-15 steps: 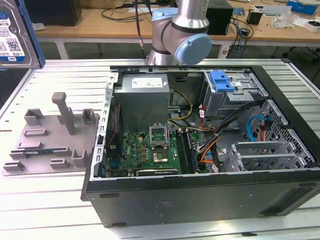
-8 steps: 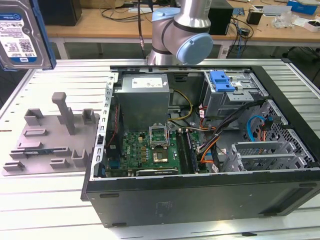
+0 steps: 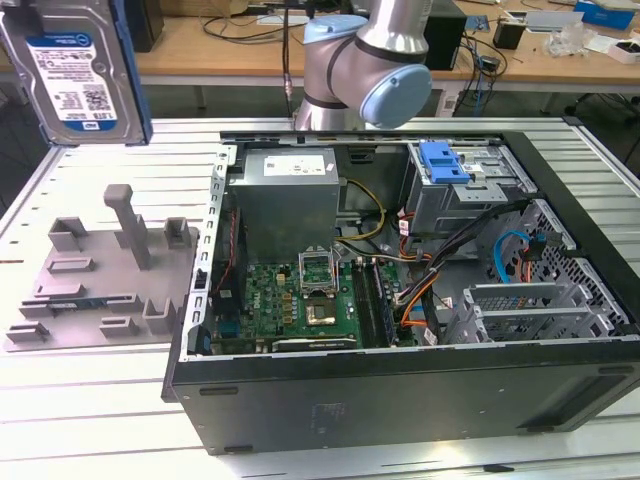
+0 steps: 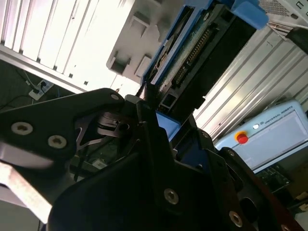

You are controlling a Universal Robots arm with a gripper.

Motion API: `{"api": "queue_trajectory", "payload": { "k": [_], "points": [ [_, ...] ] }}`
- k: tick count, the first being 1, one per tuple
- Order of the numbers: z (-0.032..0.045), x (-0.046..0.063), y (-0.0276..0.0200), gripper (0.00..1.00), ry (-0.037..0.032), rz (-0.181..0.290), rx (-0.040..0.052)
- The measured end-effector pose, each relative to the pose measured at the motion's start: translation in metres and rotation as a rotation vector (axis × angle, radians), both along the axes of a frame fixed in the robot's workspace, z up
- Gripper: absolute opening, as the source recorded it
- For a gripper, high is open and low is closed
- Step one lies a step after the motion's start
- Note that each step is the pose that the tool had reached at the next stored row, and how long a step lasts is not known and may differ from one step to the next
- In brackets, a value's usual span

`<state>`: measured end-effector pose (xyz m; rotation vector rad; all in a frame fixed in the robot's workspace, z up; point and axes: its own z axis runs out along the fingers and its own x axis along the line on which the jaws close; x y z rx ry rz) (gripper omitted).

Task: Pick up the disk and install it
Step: 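Pick up the disk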

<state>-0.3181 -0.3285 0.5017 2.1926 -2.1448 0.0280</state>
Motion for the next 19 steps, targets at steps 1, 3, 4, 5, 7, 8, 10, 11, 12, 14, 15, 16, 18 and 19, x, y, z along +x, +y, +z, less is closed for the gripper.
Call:
{"api": "queue_trajectory", "payload": {
  "k": [1,3,4,5,7,8,10,11,12,14,15,16,18,19],
  "points": [
    [0.0,0.003,-0.0011,0.37,0.0,0.0,0.0003],
    [0.0001,0.011,-0.0036,0.37,0.0001,0.0,0.0005],
    [0.0,0.014,-0.0048,0.37,0.0001,0.0,0.0006],
    [0.0,0.018,-0.0063,0.37,0.0,0.0,0.0006],
    [0.0,0.025,-0.0085,0.37,0.0,0.0,0.0007],
    [0.0,0.03,-0.0099,0.37,0.0,0.0,0.0007],
    [0.0,0.038,-0.0123,0.37,0.0,0.0,0.0007],
    [0.0,0.042,-0.0136,0.37,0.0,0.0,0.0008],
    [0.0,0.046,-0.0151,0.37,0.0001,0.0,0.0008],
    [0.0,0.058,-0.0189,0.37,0.0001,0.0,0.0008],
    [0.0,0.063,-0.0206,0.37,0.0,0.0,0.0008],
    [0.0,0.067,-0.0221,0.37,0.0,0.0,0.0009],
    [0.0,0.077,-0.0267,0.37,0.0,0.0,0.0009],
    [0.0,0.082,-0.029,0.37,0.0,0.0,0.001]
  ]
}}
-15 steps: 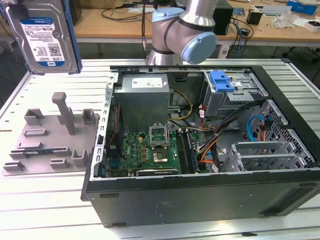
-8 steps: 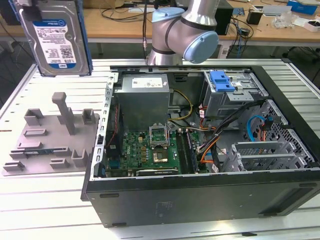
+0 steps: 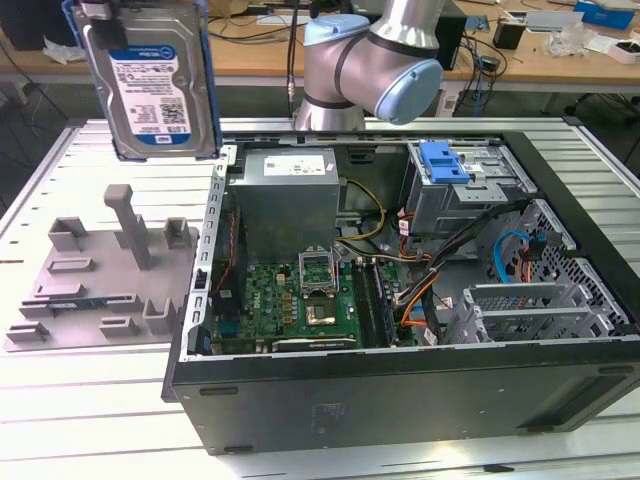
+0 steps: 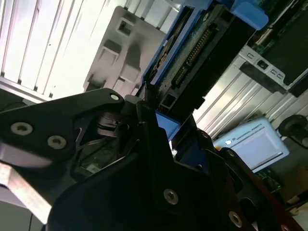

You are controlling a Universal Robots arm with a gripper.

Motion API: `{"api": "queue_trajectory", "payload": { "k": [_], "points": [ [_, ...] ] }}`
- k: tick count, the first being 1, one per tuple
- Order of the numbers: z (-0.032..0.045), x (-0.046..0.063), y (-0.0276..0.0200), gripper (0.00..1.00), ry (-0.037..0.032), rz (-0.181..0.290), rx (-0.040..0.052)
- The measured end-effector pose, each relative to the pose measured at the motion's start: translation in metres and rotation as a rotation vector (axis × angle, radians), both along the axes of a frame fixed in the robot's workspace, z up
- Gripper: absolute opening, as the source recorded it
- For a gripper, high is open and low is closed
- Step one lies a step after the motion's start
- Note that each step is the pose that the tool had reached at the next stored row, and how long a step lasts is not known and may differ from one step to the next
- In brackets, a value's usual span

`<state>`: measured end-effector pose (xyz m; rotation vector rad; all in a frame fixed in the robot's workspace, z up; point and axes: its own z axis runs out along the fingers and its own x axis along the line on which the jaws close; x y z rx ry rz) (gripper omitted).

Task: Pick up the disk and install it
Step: 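Pick up the disk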

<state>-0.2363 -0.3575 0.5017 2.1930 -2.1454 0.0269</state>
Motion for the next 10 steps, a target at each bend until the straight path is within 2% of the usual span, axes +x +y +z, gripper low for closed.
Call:
{"api": "queue_trajectory", "payload": {
  "k": [5,6,10],
  "points": [
    [0.0,0.02,-0.0115,0.37,0.0001,0.0,0.0013],
    [0.0,0.026,-0.0152,0.37,0.0,0.0,0.002],
    [0.0002,0.042,-0.0241,0.37,0.0,0.0,0.0092]
  ]
}}
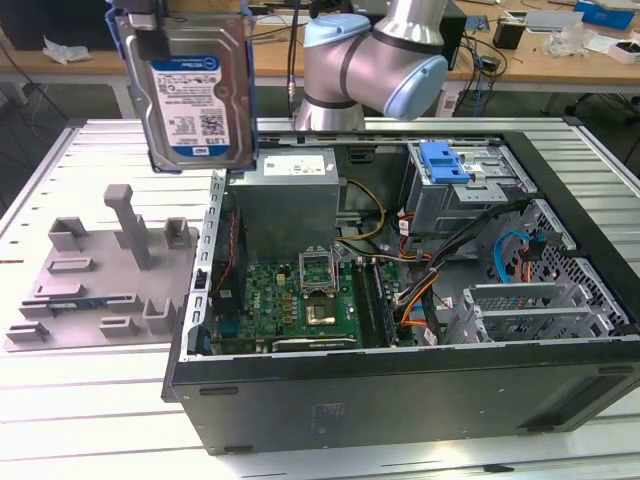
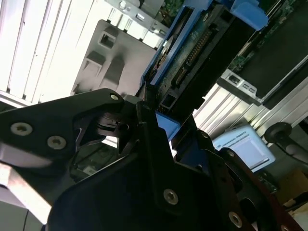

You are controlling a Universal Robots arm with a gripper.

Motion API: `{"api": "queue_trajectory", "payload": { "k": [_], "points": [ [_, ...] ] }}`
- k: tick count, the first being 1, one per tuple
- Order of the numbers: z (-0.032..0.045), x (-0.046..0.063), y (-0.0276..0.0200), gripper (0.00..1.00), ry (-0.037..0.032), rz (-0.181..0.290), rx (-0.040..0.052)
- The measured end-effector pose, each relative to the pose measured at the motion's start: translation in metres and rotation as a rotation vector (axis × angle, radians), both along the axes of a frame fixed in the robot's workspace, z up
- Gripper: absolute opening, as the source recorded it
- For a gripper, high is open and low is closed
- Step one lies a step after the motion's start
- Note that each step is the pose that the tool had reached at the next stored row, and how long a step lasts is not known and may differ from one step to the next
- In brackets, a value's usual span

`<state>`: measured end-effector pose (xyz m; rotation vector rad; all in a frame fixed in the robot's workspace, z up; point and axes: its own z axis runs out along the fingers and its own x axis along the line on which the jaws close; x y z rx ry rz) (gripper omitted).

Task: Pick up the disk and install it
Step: 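Pick up the disk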

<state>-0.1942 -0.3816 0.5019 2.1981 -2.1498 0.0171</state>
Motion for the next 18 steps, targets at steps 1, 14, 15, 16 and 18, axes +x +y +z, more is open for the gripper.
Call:
{"api": "queue_trajectory", "payload": {
  "k": [1,14,15,16,18],
  "points": [
    [0.0001,0.004,-0.0021,0.37,0.0,0.0,0.0025],
    [0.0005,0.057,-0.0377,0.37,0.0,0.0,0.0152],
    [0.0005,0.061,-0.0401,0.37,0.0,0.0,0.0154],
    [0.0005,0.065,-0.0434,0.37,0.0,0.0,0.0157],
    [0.0006,0.073,-0.0481,0.37,0.0,0.0,0.0162]
  ]
}}
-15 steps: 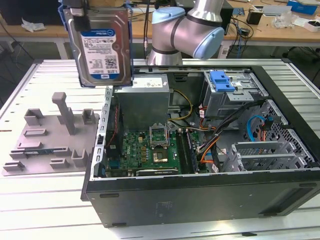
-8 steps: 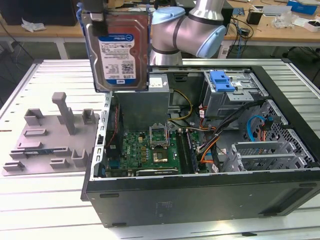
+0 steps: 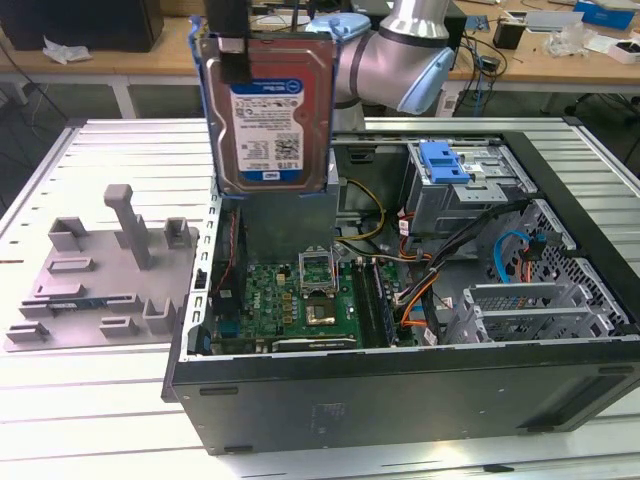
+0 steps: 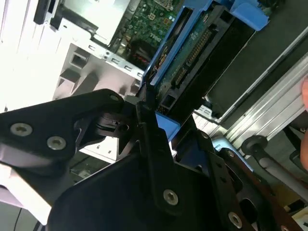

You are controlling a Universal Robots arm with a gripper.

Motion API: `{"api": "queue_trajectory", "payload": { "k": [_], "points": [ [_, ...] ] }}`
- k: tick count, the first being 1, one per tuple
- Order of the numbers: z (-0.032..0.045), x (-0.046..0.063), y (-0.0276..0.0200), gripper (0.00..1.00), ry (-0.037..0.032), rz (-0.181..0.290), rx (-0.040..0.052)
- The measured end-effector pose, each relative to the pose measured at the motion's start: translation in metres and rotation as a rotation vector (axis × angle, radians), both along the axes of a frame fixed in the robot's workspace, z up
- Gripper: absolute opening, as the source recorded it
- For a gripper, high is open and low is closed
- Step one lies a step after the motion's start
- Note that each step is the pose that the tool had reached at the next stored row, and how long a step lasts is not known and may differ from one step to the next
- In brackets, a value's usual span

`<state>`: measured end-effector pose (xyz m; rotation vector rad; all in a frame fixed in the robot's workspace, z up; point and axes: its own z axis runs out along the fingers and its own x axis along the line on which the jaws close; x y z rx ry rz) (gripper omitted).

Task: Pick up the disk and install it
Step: 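Pick up the disk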

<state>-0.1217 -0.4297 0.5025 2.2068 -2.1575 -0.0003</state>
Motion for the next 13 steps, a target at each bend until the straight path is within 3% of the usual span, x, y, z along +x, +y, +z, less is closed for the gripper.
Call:
{"api": "queue_trajectory", "payload": {
  "k": [3,5,13],
  "points": [
    [0.0,0.013,-0.0075,0.37,0.0001,0.0,0.001],
    [0.0,0.026,-0.015,0.37,0.0,0.0,0.0023],
    [0.0,0.058,-0.0319,0.37,0.0,0.0,0.0077]
  ]
}}
